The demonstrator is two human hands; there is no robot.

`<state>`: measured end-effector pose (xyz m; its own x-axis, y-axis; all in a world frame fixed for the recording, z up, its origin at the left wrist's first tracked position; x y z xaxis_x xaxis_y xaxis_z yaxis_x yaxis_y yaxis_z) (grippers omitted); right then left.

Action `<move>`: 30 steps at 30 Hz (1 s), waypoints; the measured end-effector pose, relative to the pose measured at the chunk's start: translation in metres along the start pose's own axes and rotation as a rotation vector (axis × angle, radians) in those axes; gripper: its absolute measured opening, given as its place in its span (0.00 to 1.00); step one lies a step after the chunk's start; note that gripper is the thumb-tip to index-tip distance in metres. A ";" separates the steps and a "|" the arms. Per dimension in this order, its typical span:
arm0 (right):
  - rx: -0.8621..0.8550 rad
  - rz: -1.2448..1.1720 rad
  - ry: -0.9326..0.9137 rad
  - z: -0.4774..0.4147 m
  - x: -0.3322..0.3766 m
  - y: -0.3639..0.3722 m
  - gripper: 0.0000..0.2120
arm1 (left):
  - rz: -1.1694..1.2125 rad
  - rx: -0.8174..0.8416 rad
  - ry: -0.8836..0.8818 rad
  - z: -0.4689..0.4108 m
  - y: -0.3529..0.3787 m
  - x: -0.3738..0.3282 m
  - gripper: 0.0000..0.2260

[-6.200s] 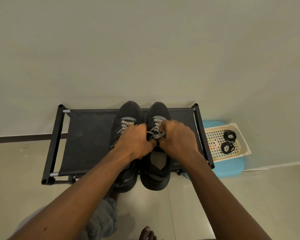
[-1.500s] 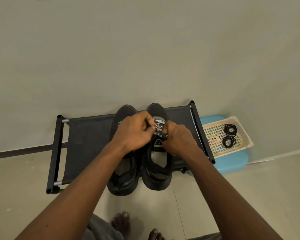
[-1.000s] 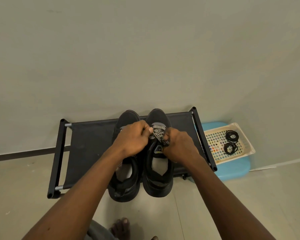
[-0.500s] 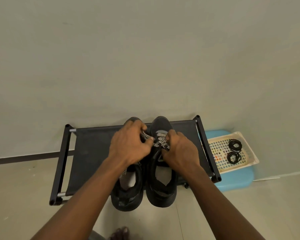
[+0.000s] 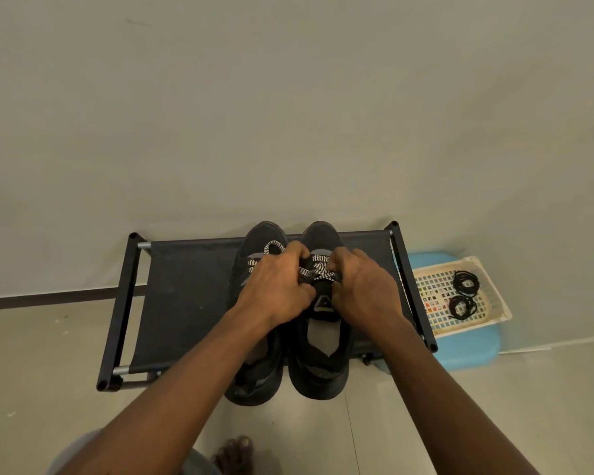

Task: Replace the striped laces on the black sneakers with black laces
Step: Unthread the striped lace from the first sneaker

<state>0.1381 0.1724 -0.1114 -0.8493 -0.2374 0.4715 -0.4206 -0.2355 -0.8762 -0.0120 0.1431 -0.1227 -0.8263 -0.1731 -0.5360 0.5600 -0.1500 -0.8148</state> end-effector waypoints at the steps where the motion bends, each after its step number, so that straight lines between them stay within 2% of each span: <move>1: -0.010 0.049 -0.036 0.001 0.003 0.002 0.17 | 0.022 -0.003 -0.004 0.001 0.000 0.001 0.23; 3: -0.053 0.137 -0.102 0.003 0.008 0.007 0.19 | 0.053 -0.012 -0.008 0.001 -0.001 0.003 0.23; 6: -0.125 0.206 -0.155 0.001 0.013 0.008 0.15 | 0.046 -0.021 0.004 0.001 -0.002 0.003 0.23; 10: -0.069 0.158 -0.151 -0.001 0.015 0.012 0.17 | 0.023 -0.032 0.036 0.002 -0.001 0.000 0.23; 12: -0.112 0.038 -0.135 -0.001 0.016 0.011 0.13 | 0.008 -0.034 0.047 0.001 0.000 0.000 0.23; 14: -0.189 -0.123 -0.003 -0.004 0.005 0.007 0.03 | 0.007 -0.028 0.044 0.000 0.000 0.000 0.22; 16: -0.249 -0.340 0.240 -0.006 -0.017 0.005 0.05 | 0.019 -0.018 0.039 0.000 0.000 0.000 0.21; 18: -0.272 -0.541 0.401 -0.004 -0.033 0.006 0.05 | 0.026 -0.008 0.034 0.000 0.000 0.001 0.20; 20: -0.251 -0.623 0.420 -0.004 -0.037 0.004 0.05 | 0.031 -0.006 0.025 0.000 0.001 0.002 0.20; 22: -0.175 -0.637 0.336 -0.007 -0.031 0.001 0.11 | 0.030 -0.009 0.025 0.000 0.001 0.002 0.19; 24: -0.049 -0.596 0.223 -0.009 -0.019 0.001 0.14 | 0.026 -0.017 0.033 0.000 0.002 0.002 0.19; 27: 0.115 -0.312 0.075 -0.006 -0.001 0.003 0.11 | 0.043 -0.010 0.032 -0.001 0.002 0.002 0.18; 30: 0.089 -0.032 -0.060 -0.002 0.009 -0.001 0.12 | 0.053 0.010 0.016 -0.002 0.001 0.005 0.20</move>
<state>0.1300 0.1728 -0.1069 -0.8141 -0.2837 0.5067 -0.4150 -0.3261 -0.8494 -0.0153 0.1441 -0.1266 -0.7960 -0.1660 -0.5821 0.6038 -0.1507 -0.7827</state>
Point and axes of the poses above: each hand's wrist, its own z-axis away from the middle knuckle, its own y-axis out of the palm, x = y × z, the point moved 5 cm from there along -z, towards the middle knuckle, and after that the axes turned 9 degrees about -z, right-handed, at the moved point
